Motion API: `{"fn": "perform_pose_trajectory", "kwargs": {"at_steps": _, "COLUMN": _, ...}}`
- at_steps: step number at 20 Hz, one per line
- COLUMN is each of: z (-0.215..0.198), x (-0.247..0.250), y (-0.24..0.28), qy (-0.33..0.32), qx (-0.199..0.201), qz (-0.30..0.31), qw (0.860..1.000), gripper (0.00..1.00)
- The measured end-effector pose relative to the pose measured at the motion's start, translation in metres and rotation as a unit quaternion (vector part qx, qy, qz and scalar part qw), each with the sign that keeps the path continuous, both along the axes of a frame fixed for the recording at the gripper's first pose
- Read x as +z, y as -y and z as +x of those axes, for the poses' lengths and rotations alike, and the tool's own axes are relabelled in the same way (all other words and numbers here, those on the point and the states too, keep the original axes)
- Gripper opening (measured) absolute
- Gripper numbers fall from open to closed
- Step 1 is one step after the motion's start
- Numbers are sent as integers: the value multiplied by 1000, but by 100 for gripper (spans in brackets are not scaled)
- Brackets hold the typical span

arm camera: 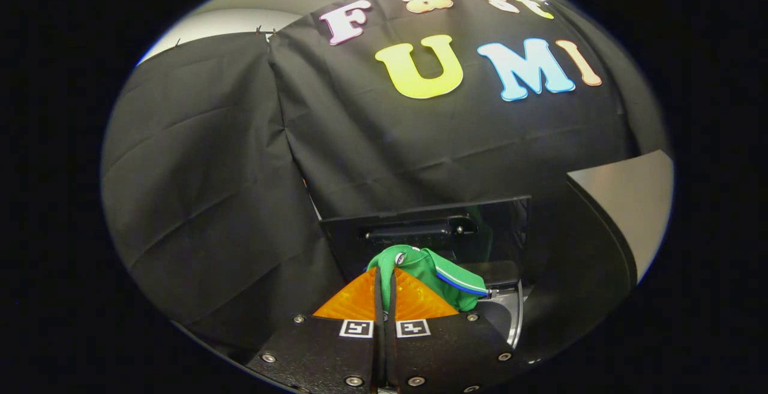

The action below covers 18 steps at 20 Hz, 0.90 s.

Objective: Put the clothes into the washing machine and then close the washing machine lid.

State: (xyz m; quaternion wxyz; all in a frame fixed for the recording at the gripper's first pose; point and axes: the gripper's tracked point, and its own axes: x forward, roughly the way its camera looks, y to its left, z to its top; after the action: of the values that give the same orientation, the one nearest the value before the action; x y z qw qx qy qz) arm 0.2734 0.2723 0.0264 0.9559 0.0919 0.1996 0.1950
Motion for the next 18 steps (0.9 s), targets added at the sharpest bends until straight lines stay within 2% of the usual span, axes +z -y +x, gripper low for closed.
{"fn": "perform_pose_trajectory", "kwargs": {"at_steps": 18, "z": 0, "x": -150, "y": 2, "qy": -119, "qx": -23, "qz": -65, "qw": 990, "gripper": 0}}
